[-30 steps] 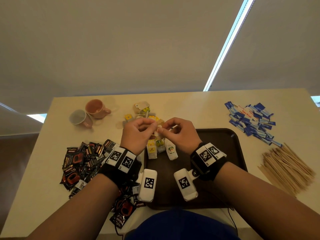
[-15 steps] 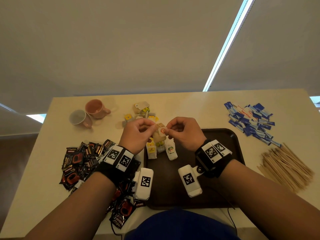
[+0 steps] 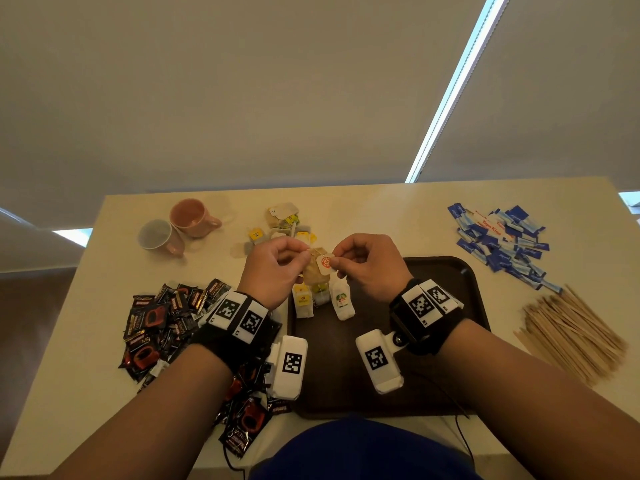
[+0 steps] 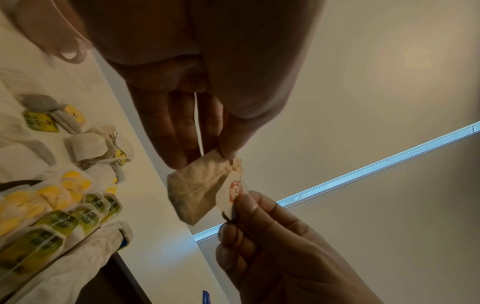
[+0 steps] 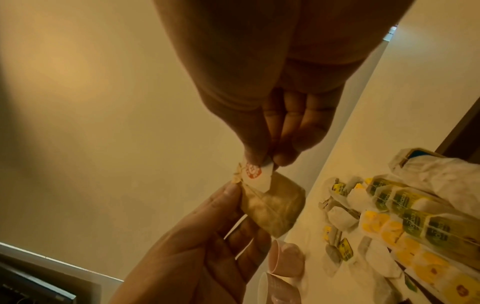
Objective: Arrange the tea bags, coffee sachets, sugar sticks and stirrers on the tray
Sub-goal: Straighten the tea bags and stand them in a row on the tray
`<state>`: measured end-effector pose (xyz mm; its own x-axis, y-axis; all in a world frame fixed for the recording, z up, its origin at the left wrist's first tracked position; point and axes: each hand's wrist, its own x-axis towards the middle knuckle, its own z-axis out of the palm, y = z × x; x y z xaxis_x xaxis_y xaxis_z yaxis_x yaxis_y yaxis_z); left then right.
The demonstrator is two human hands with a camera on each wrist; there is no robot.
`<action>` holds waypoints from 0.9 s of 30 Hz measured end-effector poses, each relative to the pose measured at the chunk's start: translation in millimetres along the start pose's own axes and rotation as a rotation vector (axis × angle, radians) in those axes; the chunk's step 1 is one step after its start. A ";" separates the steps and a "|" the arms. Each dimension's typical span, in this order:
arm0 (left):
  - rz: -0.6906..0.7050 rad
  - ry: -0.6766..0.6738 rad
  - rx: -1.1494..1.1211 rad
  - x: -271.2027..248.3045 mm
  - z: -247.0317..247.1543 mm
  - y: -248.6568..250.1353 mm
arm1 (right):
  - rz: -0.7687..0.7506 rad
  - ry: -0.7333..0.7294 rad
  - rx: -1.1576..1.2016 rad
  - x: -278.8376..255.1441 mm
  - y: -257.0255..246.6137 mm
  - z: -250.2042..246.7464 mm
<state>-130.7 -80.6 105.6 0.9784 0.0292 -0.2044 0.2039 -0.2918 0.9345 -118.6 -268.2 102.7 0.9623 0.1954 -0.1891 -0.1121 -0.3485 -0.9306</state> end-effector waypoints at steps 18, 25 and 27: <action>-0.033 -0.049 -0.142 -1.9 4.6 0.4 | -0.019 0.043 -0.008 3.0 4.4 4.3; -0.045 -0.105 -0.156 -1.4 4.3 -2.1 | -0.057 0.026 0.002 2.6 7.4 4.5; -0.043 -0.102 -0.129 0.4 4.6 -5.0 | -0.067 -0.003 -0.049 3.9 9.3 3.2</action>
<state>-131.4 -83.5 99.5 0.9617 -0.0598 -0.2675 0.2545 -0.1673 0.9525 -116.6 -267.7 92.2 0.9666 0.2222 -0.1274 -0.0347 -0.3792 -0.9247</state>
